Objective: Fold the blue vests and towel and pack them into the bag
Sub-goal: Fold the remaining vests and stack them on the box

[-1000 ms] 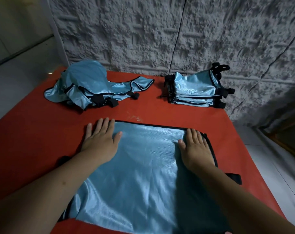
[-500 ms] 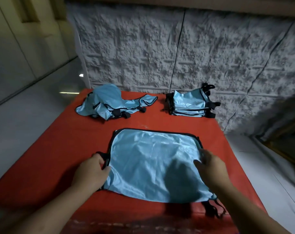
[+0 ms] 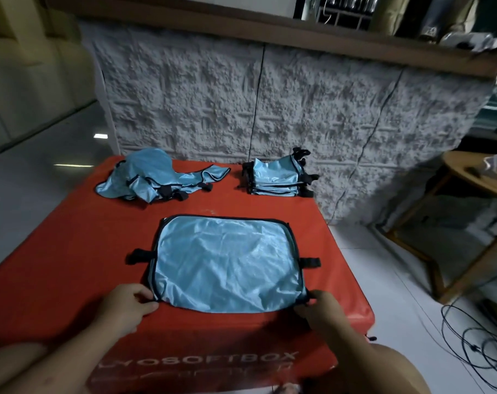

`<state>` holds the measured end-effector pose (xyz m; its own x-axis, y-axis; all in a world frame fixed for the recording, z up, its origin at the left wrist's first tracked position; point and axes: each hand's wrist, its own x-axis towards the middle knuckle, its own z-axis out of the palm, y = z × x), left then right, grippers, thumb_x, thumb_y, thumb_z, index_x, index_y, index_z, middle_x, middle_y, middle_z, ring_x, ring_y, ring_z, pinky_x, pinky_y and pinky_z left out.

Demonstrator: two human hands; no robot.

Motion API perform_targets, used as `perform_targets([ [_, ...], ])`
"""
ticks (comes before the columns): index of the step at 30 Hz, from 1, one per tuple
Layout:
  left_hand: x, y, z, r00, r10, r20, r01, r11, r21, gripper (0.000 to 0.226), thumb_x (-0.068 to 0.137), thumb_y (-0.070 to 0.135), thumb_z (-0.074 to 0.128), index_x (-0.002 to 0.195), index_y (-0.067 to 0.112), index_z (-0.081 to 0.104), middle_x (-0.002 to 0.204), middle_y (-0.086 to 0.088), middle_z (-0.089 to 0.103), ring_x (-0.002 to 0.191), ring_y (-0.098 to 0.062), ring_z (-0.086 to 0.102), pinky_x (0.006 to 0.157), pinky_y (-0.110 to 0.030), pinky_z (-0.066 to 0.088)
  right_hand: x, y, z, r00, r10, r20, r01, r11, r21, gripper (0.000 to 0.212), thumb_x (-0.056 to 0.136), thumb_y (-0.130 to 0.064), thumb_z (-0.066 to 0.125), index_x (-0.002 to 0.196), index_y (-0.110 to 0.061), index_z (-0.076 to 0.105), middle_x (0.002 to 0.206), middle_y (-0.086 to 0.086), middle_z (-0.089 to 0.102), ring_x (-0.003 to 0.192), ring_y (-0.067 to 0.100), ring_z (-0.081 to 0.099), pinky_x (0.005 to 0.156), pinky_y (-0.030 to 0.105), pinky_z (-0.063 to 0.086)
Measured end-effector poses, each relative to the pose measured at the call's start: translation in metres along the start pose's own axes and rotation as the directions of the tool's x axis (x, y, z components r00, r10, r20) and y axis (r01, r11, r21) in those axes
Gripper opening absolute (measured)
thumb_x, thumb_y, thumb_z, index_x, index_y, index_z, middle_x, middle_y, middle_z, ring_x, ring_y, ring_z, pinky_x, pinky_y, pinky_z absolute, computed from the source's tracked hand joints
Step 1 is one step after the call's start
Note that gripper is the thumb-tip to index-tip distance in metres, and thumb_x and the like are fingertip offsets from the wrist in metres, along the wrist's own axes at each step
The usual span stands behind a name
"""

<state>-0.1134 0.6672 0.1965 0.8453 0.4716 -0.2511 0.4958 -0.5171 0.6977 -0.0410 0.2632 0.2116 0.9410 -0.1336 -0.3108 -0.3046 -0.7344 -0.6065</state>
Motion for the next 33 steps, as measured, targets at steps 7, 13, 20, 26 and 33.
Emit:
perform_targets([
  [7,-0.004,-0.001,0.011,0.991,0.132,-0.009,-0.13,0.985,0.11,0.05,0.066,0.032,0.092,0.113,0.031,0.073,0.104,0.005,0.071,0.096,-0.016,0.067,0.08,-0.032,0.052,0.009,-0.008,0.01,0.997,-0.042,-0.058,0.048,0.993,0.104,0.023,0.082,-0.005,0.069,0.091,-0.026,0.071,0.059,-0.004,0.066,0.049,0.012,0.057,0.046,0.021,0.041],
  [13,-0.004,0.003,0.007,0.972,0.217,-0.087,-0.168,0.906,0.389,0.019,0.087,0.031,0.066,0.104,0.038,0.072,0.1,0.013,0.073,0.093,-0.018,0.068,0.071,-0.029,0.051,0.021,0.003,0.002,0.996,-0.064,-0.057,0.061,0.997,-0.043,0.027,0.081,0.004,0.059,0.078,-0.019,0.072,0.045,-0.006,0.058,0.045,0.01,0.053,0.046,0.022,0.037],
  [20,0.019,-0.019,-0.018,0.973,0.148,-0.178,-0.067,0.917,0.393,0.032,0.081,0.01,0.057,0.091,0.034,0.076,0.091,0.003,0.073,0.096,-0.026,0.062,0.078,-0.034,0.054,0.028,0.009,-0.011,0.998,-0.042,-0.054,0.032,0.983,-0.18,0.037,0.07,0.009,0.056,0.061,-0.025,0.065,0.056,-0.005,0.062,0.066,0.024,0.064,0.059,0.027,0.043],
  [26,0.03,-0.025,-0.028,0.994,-0.042,-0.097,0.074,0.934,0.349,0.03,0.071,0.019,0.048,0.063,0.034,0.072,0.079,0.007,0.073,0.08,-0.026,0.068,0.068,-0.028,0.054,0.027,0.005,-0.014,0.993,-0.004,-0.117,-0.013,0.989,-0.146,0.038,0.075,0.005,0.058,0.077,-0.027,0.079,0.069,-0.001,0.068,0.078,0.025,0.067,0.067,0.025,0.043],
  [33,0.028,-0.016,-0.025,0.99,-0.04,-0.133,0.093,0.9,0.425,0.029,0.076,0.021,0.049,0.09,0.033,0.072,0.107,0.002,0.071,0.103,-0.029,0.06,0.09,-0.037,0.053,0.014,0.008,-0.03,0.953,0.221,-0.208,-0.219,0.975,0.036,0.017,0.083,-0.024,0.074,0.096,-0.013,0.076,0.081,0.012,0.076,0.068,0.028,0.069,0.063,0.028,0.051],
])
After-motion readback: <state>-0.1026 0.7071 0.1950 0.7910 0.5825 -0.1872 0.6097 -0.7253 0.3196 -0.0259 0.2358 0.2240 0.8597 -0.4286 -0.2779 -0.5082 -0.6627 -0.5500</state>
